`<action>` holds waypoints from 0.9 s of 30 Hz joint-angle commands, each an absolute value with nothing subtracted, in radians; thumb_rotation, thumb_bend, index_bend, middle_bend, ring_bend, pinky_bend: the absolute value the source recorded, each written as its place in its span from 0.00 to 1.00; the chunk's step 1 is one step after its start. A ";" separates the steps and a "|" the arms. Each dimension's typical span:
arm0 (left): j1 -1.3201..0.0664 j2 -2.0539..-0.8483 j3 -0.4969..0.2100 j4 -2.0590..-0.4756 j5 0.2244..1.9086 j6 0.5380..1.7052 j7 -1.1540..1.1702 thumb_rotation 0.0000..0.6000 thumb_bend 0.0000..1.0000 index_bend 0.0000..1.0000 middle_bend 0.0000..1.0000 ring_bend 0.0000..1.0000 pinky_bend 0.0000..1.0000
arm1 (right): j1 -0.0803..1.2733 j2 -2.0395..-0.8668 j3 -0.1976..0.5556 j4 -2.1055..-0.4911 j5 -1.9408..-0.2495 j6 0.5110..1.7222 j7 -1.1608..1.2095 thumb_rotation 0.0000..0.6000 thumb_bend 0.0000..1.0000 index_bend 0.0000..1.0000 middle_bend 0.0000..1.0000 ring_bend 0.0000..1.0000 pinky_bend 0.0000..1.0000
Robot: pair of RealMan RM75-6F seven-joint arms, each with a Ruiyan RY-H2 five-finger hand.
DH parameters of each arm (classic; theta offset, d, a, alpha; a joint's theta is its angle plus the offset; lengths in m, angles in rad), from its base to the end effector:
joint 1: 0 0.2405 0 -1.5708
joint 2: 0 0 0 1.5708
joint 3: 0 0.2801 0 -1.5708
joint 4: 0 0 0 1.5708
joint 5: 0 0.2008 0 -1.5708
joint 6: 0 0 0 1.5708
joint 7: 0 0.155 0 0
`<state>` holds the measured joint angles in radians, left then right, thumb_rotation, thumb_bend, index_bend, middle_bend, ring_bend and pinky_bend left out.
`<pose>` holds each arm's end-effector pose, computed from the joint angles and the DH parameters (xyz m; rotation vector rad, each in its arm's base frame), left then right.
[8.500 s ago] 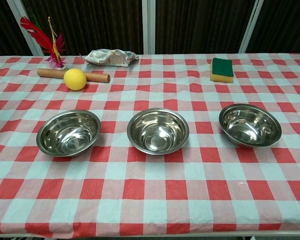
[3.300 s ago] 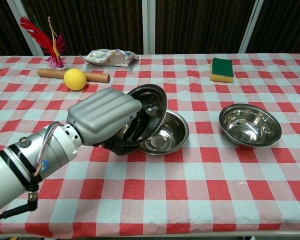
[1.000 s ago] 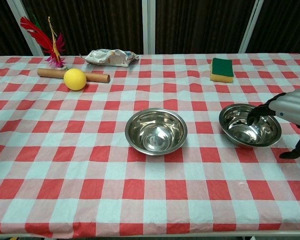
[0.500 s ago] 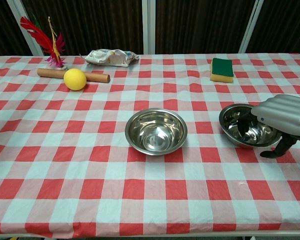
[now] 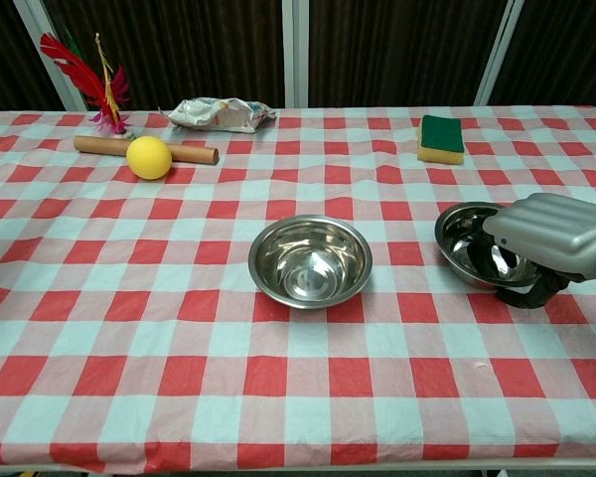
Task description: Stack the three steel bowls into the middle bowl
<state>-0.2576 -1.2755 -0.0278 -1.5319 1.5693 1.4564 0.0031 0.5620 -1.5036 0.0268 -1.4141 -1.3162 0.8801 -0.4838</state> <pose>-0.2867 0.2410 0.1199 -1.5542 -0.8548 -1.0902 -0.2517 -0.3043 -0.0229 2.0914 -0.7394 0.5600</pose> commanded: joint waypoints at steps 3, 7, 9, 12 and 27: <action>-0.257 -1.276 -0.031 -1.531 1.568 1.454 -0.002 1.00 0.13 0.31 0.38 0.28 0.32 | 0.565 -1.515 0.021 -1.400 -1.315 0.884 -0.484 1.00 0.34 0.67 0.53 0.53 0.57; -0.270 -1.286 -0.050 -1.550 1.545 1.432 0.026 1.00 0.13 0.31 0.38 0.28 0.32 | 0.566 -1.521 0.020 -1.395 -1.314 0.891 -0.483 1.00 0.35 0.69 0.55 0.54 0.59; -0.273 -1.287 -0.054 -1.555 1.540 1.427 0.033 1.00 0.13 0.31 0.38 0.28 0.32 | 0.566 -1.520 0.020 -1.397 -1.314 0.897 -0.482 1.00 0.36 0.70 0.55 0.55 0.60; -0.278 -1.291 -0.061 -1.562 1.533 1.420 0.043 1.00 0.13 0.31 0.38 0.28 0.32 | 0.568 -1.511 0.026 -1.412 -1.321 0.913 -0.482 1.00 0.36 0.70 0.55 0.55 0.60; -0.249 -1.275 -0.080 -1.549 1.528 1.477 0.019 1.00 0.13 0.28 0.38 0.28 0.32 | 0.702 -1.529 0.132 -1.674 -1.365 0.918 -0.581 1.00 0.36 0.70 0.55 0.55 0.60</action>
